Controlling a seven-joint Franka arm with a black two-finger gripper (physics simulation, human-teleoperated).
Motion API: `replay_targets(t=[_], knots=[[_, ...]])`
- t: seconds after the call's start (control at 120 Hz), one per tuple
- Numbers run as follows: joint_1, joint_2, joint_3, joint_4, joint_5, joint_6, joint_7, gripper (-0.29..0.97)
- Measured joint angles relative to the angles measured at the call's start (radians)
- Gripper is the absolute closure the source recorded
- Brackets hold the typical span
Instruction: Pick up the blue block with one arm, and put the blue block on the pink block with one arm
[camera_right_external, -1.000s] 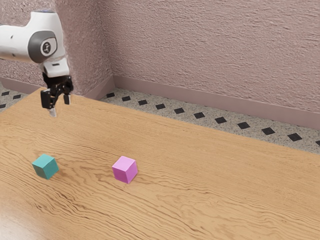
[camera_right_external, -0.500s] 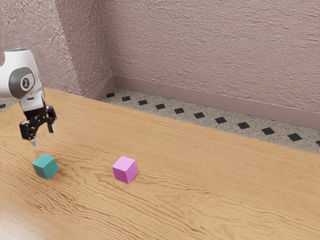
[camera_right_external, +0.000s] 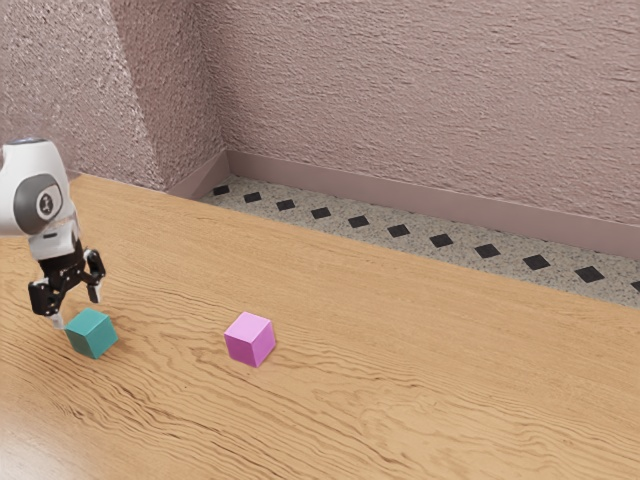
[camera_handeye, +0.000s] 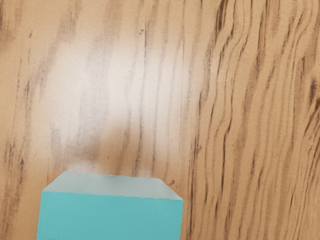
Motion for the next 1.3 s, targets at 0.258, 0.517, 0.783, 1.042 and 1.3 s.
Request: replay_targets(t=[0.258,0.517,0.783,1.042,1.3], knots=[[0.0,0.009,0.0,-0.02,-0.049,0.071,0.033,0.0],[0.002,0.0,0.0,-0.071,-0.061,0.104,0.071,0.0],[0.0,-0.021,-0.001,-0.063,-0.062,0.114,0.119,0.0],[0.003,0.001,0.001,-0.028,-0.124,0.139,0.149,0.0],[0.014,0.039,0.003,-0.009,-0.157,0.154,0.17,0.0]])
